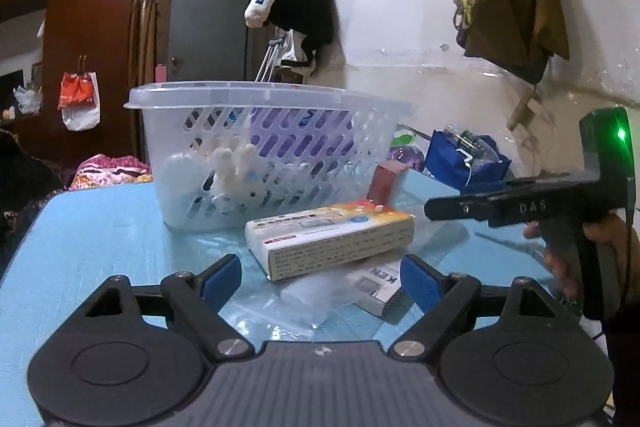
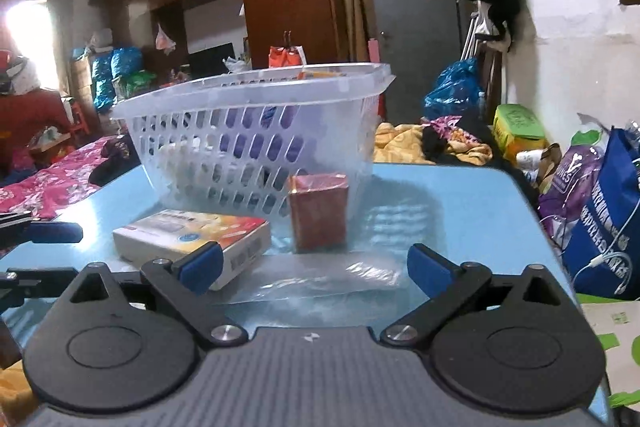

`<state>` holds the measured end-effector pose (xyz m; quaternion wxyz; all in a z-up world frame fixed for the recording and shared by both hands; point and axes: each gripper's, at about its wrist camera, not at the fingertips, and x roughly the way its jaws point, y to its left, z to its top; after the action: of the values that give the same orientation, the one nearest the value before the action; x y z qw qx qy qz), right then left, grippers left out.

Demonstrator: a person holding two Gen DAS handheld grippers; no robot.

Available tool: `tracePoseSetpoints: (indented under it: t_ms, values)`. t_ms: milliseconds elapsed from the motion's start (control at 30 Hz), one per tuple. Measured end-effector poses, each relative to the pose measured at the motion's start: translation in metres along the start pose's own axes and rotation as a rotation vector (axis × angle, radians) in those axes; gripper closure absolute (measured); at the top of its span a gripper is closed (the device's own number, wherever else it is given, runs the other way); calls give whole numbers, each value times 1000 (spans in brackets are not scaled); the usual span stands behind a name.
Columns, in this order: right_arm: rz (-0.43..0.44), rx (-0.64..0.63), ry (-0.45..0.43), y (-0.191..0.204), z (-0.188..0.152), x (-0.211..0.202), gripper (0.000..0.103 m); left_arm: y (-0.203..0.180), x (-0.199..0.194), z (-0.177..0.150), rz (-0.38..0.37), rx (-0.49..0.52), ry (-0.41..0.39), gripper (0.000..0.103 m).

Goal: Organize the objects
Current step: 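Grasp the white-and-orange medicine box between both grippers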

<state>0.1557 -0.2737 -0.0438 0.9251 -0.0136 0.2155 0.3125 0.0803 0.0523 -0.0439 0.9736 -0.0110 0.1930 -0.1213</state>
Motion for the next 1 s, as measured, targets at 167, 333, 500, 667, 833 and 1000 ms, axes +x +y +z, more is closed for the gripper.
tracePoseSetpoints:
  t_ms: [167, 333, 500, 667, 833, 1000]
  values:
    - [56, -35, 19, 11, -3, 2, 16, 15, 4, 4, -34, -38, -8, 14]
    - [134, -56, 50, 22, 1, 8, 19, 36, 16, 15, -119, -51, 37, 14]
    - [157, -104, 99, 37, 6, 22, 31, 45, 28, 27, -173, -89, 73, 16]
    - [156, -157, 132, 47, 6, 30, 35, 43, 50, 26, -188, -52, 161, 22]
    - [166, -207, 135, 48, 9, 34, 44, 46, 56, 28, -190, -33, 171, 26]
    - [201, -226, 147, 43, 15, 42, 44, 48, 63, 29, -207, -44, 212, 29]
